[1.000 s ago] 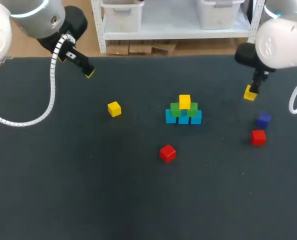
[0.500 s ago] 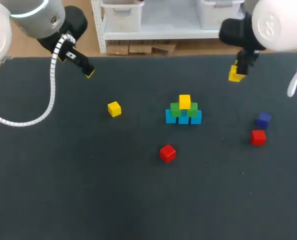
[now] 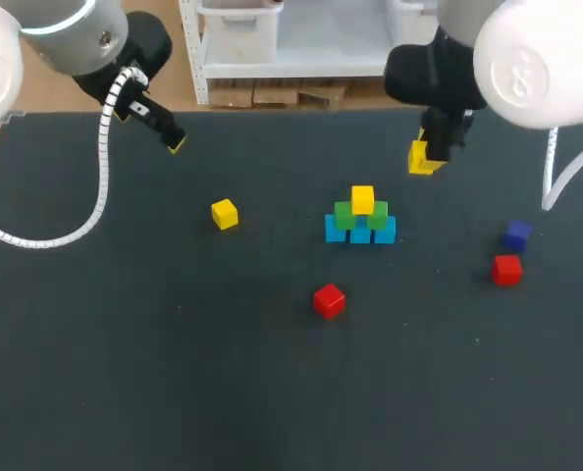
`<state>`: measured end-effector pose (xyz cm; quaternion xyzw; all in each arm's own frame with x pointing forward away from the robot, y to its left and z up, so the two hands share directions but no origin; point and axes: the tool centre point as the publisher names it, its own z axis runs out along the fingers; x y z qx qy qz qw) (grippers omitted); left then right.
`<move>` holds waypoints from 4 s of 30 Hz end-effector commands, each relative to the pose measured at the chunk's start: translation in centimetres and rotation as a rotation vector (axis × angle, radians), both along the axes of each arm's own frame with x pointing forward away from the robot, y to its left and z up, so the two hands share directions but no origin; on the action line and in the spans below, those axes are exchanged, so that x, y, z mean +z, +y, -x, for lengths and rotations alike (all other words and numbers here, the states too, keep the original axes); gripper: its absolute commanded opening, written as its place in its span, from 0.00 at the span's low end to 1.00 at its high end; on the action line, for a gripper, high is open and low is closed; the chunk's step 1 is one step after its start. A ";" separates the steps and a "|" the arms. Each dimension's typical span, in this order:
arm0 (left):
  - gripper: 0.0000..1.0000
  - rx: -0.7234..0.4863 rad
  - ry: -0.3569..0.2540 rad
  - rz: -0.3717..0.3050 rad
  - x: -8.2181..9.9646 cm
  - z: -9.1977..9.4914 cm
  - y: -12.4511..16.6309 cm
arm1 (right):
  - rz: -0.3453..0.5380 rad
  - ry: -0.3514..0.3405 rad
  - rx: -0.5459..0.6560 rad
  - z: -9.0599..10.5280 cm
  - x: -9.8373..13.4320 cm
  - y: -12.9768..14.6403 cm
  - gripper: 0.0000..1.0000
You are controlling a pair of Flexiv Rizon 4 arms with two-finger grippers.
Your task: Place the blue cubes, place green cubes on the blue cubes, place the yellow cubes on the green cubes, then place the red cubes on the yellow cubes, and place purple cube on the red cubes.
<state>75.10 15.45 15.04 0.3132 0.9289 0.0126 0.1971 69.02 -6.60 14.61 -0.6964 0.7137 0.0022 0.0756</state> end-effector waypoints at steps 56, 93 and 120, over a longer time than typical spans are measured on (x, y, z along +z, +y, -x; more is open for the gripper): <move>1.00 -0.003 0.002 0.002 0.0 -0.1 0.1 | 0.043 0.145 0.001 -1.7 -7.8 3.0 0.00; 1.00 -0.003 0.002 0.002 0.0 -0.1 0.1 | 0.067 0.163 0.010 -2.3 -9.1 3.7 0.00; 1.00 -0.003 0.002 0.002 0.0 -0.1 0.1 | 0.073 0.171 0.002 -2.4 -9.3 3.5 0.49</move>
